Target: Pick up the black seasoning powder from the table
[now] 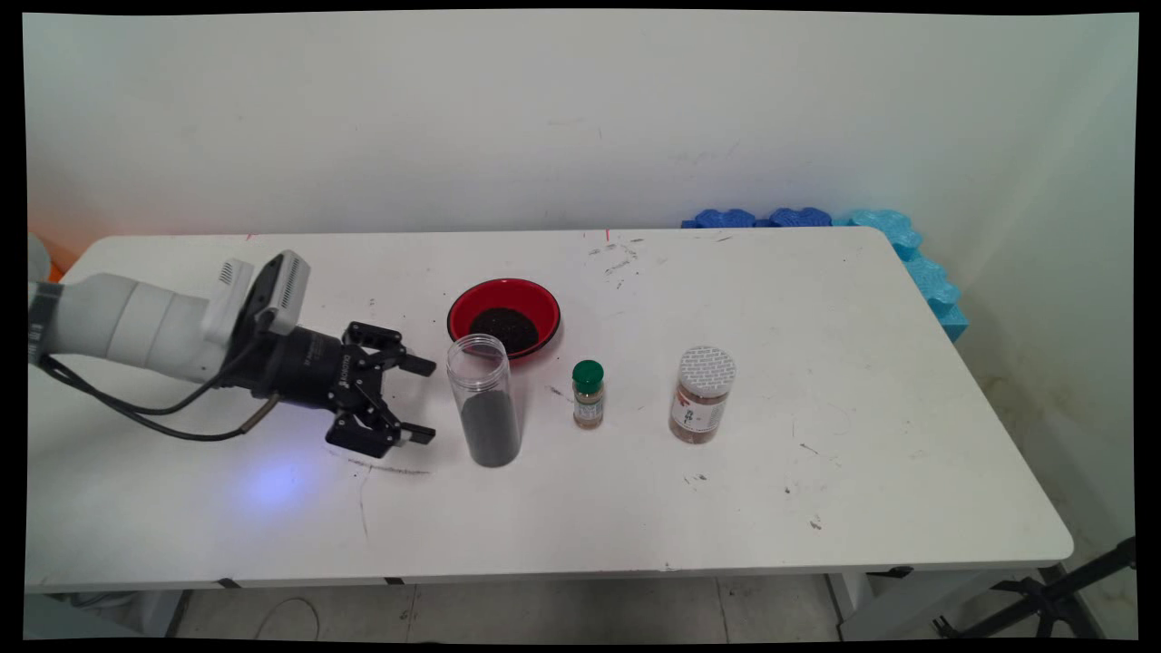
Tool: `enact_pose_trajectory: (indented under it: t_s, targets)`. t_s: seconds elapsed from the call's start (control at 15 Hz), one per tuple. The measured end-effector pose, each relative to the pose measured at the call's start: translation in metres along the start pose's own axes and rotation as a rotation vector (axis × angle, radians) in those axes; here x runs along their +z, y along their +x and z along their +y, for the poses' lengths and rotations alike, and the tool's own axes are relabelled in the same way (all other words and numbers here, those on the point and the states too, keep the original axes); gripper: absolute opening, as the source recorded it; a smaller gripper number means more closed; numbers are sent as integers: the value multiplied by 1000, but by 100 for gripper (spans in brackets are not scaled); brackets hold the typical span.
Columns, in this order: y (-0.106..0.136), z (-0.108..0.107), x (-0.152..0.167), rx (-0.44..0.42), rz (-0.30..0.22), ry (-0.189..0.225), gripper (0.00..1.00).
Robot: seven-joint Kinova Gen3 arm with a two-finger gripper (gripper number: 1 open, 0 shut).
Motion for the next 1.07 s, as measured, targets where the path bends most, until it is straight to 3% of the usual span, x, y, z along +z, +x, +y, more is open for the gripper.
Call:
enact_pose_trajectory:
  t_s: [1.07]
  targets:
    - [18,-2,31,4,47,-30,100]
